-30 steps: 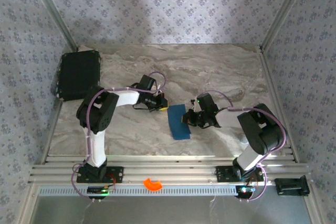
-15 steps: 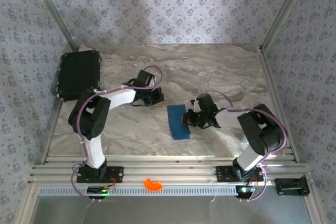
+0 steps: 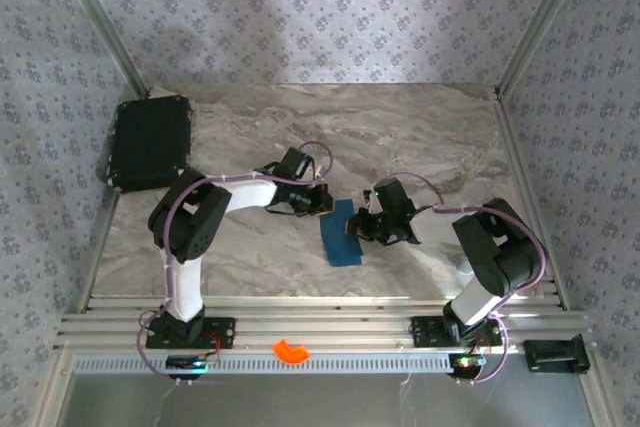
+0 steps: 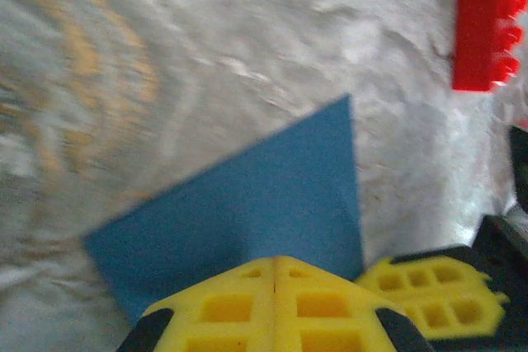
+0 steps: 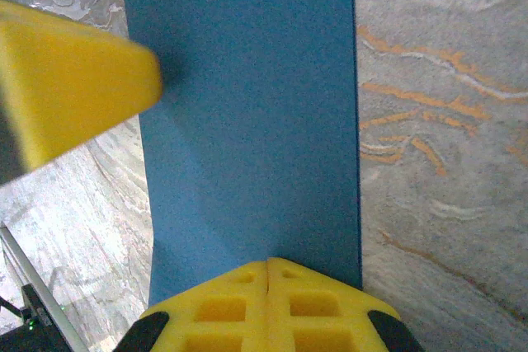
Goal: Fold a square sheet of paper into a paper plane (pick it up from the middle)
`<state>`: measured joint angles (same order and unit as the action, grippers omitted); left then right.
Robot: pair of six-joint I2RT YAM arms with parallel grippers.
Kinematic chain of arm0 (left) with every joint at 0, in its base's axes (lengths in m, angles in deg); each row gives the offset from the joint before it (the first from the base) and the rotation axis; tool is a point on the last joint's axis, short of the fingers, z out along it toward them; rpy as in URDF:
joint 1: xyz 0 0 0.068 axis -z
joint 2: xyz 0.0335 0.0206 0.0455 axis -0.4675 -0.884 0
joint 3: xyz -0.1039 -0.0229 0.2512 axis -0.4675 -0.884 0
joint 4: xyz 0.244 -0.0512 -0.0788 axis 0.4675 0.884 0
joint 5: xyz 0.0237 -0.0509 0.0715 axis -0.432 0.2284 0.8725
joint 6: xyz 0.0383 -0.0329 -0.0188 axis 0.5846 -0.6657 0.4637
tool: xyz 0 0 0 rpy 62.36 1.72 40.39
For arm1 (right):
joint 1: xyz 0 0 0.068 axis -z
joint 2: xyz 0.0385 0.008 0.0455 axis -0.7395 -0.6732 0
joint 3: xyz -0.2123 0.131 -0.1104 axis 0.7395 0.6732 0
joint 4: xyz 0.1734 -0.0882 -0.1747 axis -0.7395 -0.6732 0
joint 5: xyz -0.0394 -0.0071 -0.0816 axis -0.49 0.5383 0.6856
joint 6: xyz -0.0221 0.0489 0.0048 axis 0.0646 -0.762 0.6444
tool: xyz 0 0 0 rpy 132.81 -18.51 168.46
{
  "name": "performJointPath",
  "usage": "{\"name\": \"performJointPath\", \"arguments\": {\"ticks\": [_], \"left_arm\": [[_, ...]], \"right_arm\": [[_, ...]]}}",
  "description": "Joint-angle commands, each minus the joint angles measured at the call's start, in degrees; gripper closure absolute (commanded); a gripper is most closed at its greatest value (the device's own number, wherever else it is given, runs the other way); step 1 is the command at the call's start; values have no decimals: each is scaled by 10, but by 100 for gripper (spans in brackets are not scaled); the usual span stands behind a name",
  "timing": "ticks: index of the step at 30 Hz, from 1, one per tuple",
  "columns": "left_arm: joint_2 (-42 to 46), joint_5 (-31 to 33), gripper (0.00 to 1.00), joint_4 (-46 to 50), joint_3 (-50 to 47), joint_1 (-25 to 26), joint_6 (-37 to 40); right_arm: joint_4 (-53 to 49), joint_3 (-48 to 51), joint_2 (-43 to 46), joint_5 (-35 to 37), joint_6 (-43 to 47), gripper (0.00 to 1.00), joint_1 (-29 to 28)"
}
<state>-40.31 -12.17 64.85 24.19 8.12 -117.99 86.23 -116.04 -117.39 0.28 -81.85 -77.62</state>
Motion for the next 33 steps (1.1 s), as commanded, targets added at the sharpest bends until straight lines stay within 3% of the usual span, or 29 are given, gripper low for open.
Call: {"name": "performJointPath", "arguments": {"ticks": [1,9,17,24,33], "left_arm": [[-20,13,100,-18,-1,-26,-8],[-31,50,100,5,13,-70,-9],[31,65,100,40,28,-66,-20],[108,67,98,60,-2,-29,-24],[113,-19,97,24,-56,43,-35]], "right_arm": [[-89,29,-27,56,-7,100,-3],[-81,39,-22,55,-12,100,0],[-66,49,-9,55,-26,99,-2],[-45,52,-7,63,-44,99,-13],[-43,51,-8,69,-48,99,-14]]}}
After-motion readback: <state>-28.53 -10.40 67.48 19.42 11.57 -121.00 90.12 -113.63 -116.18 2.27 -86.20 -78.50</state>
